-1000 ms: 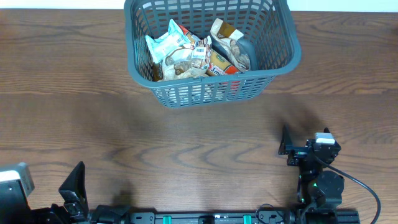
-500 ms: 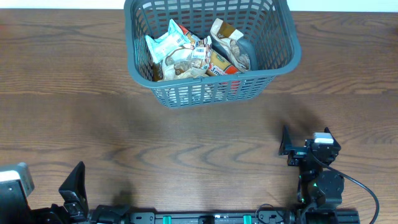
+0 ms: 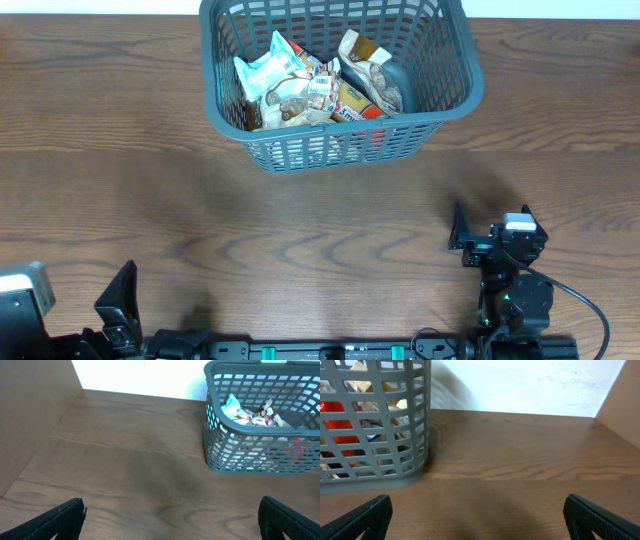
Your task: Pack container
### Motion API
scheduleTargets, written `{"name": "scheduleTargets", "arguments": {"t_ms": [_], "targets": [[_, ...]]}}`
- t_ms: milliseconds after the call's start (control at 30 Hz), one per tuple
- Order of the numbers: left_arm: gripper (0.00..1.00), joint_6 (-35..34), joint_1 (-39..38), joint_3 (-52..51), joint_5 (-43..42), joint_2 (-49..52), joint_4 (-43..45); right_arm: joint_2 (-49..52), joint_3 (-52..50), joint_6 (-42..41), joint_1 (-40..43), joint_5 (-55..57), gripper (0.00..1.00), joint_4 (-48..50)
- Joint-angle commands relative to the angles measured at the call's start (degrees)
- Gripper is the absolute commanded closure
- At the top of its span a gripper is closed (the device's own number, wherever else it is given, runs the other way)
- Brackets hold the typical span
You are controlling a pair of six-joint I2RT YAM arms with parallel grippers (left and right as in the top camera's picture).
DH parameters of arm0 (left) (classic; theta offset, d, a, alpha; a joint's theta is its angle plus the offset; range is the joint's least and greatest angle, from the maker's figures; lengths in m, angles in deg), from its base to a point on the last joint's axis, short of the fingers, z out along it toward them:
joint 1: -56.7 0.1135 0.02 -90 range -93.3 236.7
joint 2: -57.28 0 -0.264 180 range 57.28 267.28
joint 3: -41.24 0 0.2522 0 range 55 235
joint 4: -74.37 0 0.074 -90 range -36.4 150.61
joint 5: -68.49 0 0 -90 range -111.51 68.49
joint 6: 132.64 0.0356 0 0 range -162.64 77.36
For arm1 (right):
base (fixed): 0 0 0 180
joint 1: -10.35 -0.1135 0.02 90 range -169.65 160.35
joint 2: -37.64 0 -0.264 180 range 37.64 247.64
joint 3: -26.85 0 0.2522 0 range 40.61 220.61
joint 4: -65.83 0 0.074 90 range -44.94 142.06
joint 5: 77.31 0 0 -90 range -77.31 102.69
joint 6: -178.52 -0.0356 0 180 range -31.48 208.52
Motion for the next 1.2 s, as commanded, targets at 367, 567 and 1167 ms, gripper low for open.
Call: {"name": "scheduleTargets", "arguments": {"t_ms": [367,567,1167], "targets": [[0.01,-0.28,11.45,-36.39,-8.81,-18.16,58.45,-0.42,-0.26,0.72,-0.5,0.79,0.01,0.07],[0.01,-0.28,11.8,-60.26,-13.51,-23.26,83.6,-0.42,-0.26,0.72,-0.5,0.79,0.01,0.07],[0.01,2.34,11.87,-94.47,-13.27,-38.51,99.78,-0.42,-0.26,0.72,-0.5,0.79,0.01,0.07]]}}
